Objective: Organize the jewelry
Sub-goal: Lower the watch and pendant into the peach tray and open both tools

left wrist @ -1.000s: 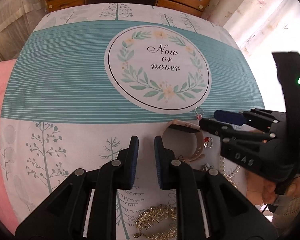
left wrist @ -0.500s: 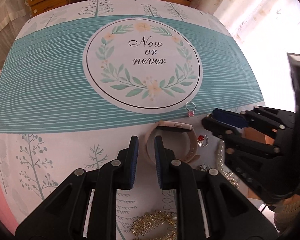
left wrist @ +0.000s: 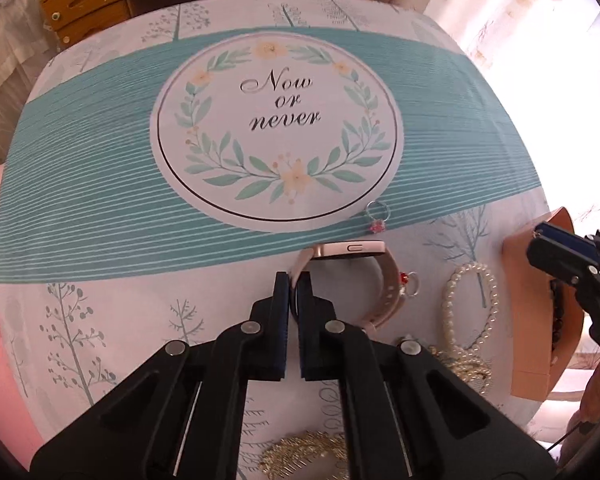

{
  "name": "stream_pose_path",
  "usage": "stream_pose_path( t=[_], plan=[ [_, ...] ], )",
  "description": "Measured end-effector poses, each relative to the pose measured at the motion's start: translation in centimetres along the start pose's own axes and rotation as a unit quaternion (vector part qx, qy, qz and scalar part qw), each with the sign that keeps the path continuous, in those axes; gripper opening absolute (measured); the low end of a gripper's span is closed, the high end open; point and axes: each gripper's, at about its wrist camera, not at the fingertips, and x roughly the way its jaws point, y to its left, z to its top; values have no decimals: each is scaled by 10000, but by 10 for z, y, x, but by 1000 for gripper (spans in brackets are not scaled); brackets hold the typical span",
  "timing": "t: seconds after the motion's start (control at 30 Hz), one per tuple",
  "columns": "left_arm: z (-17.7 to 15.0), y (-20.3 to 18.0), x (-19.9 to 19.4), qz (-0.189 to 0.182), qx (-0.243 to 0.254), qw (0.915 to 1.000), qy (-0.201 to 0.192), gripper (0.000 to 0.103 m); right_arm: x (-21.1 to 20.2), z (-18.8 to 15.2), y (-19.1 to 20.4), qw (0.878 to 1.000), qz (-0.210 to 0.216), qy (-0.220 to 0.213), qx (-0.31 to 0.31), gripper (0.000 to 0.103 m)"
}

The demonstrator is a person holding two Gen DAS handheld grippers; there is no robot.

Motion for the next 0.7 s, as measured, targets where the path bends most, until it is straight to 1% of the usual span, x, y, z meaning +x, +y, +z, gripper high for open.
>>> stream_pose_path(
  t=[0.17, 0.27, 0.37, 0.47, 0.53, 0.7],
  plan=[
    [-6, -26, -45, -243, 118, 9986, -450, 1, -48, -21, -26, 9985, 103, -346, 399, 19],
    [-6, -58, -69, -505, 377, 9961, -618, 1, -78, -41, -51, 9966, 26, -509, 642, 19],
    [-2, -97, -81, -807, 646, 9926, -631, 1, -95, -65, -80, 9938, -73, -557, 961, 19],
    [0, -141, -79, -869, 950, 9899, -595, 1, -100, -93, -113, 9897, -117, -448, 1358, 19],
    [1, -171, -70, -904, 1151, 9880, -488, 1, -98, -110, -128, 9870, -123, -359, 1563, 19],
    [-4, -228, -39, -824, 1535, 9846, -174, 1, -95, -145, -150, 9827, -20, -187, 1842, 19]
  ],
)
